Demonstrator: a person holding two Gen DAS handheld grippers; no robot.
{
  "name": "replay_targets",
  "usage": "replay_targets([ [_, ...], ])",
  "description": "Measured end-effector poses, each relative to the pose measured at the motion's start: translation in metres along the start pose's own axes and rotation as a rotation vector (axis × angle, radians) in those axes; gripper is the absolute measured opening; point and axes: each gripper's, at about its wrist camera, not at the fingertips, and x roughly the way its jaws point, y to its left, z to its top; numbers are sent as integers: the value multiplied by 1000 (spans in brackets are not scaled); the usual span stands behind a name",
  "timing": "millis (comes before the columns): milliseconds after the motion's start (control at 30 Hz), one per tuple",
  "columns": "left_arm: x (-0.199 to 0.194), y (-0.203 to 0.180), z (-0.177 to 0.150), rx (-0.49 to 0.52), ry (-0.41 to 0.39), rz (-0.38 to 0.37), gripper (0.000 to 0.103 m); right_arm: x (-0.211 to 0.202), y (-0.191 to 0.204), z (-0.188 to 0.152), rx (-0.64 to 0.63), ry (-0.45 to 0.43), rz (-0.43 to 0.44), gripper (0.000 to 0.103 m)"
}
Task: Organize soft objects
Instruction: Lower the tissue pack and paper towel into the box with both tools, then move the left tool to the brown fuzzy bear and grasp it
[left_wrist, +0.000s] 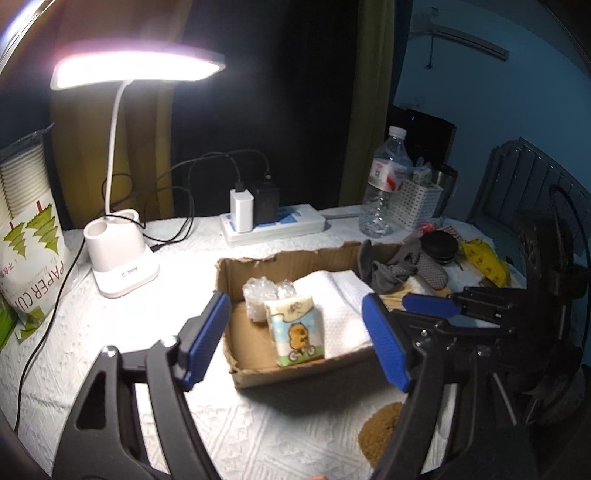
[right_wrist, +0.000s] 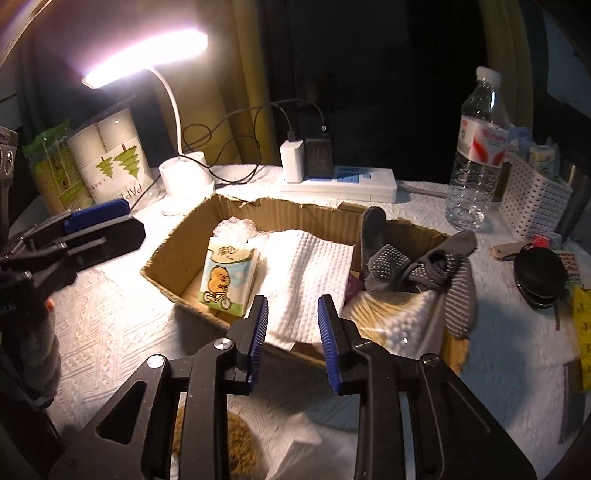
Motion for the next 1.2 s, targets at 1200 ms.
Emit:
replay_targets([
  [1200,8,-86,-69,70,197,-32,76,-56,-50,-105,122,23,-48,48],
])
